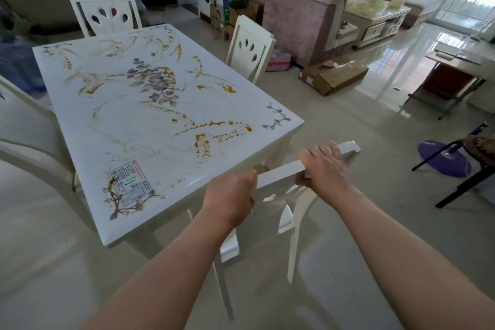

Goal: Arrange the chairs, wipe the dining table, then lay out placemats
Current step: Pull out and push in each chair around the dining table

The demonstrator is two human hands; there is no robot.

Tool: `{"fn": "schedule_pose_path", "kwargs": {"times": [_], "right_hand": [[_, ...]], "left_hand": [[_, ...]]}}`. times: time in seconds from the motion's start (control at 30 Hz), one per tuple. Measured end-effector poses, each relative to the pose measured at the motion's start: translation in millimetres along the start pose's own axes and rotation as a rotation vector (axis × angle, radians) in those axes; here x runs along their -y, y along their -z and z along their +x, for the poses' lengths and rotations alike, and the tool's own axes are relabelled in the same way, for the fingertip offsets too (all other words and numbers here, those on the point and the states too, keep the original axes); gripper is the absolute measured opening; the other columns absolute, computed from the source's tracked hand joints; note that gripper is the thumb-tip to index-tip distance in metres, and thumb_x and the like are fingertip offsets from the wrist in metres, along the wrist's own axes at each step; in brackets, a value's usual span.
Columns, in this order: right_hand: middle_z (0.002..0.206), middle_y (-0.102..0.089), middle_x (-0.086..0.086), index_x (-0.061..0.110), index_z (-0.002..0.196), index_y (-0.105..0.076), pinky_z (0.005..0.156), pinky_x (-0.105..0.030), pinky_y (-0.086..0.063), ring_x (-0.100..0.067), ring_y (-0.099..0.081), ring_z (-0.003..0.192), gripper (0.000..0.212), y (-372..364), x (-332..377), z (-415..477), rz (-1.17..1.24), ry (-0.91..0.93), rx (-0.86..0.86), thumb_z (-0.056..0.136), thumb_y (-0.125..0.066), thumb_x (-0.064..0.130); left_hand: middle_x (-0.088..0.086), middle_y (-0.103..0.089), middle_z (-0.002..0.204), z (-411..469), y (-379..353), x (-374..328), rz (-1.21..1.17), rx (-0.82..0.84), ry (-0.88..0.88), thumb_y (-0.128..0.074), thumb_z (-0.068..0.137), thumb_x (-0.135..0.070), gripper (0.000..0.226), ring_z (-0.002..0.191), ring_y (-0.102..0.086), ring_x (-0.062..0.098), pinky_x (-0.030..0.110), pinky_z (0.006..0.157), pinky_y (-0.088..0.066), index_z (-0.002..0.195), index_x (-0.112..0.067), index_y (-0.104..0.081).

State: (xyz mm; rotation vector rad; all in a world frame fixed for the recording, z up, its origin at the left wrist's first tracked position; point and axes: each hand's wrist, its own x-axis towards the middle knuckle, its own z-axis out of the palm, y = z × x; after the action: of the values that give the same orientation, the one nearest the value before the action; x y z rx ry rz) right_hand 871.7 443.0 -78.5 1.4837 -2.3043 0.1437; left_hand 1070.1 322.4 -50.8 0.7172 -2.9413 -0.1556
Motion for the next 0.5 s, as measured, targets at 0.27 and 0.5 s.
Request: {"fn": "schedule_pose_path", "kwargs": {"times": [0.27,0.5], "right_hand": [[0.074,-0.056,-0.005,0.014,0.078,-0.051,0.084,-0.051,-0.044,-0.029,-0.056,0.072,0.054,-2,14,12,0.052,-0.014,0.007,0.044,-0.092,0.021],[0.074,-0.056,-0.003,0.016,0.076,-0.049,0.075,-0.041,-0.037,-0.029,-0.053,0.072,0.052,-9,55,6,0.074,-0.041,0.001,0.048,-0.091,0.027]], "left_hand": [[0.003,-0.064,0.094,7,6,26,0.026,0.01,-0.014,-0.063,0.085,-0.035,0.026,0.083,-0.061,0.026,0.03,0.065,-0.041,0.099,-0.021,-0.047],[-0.001,-0.064,0.096,-12,5,67,0.033,0.029,-0.046,-0.065,0.084,-0.04,0.029,0.085,-0.06,0.024,0.028,0.065,-0.036,0.096,-0.022,-0.044]]}}
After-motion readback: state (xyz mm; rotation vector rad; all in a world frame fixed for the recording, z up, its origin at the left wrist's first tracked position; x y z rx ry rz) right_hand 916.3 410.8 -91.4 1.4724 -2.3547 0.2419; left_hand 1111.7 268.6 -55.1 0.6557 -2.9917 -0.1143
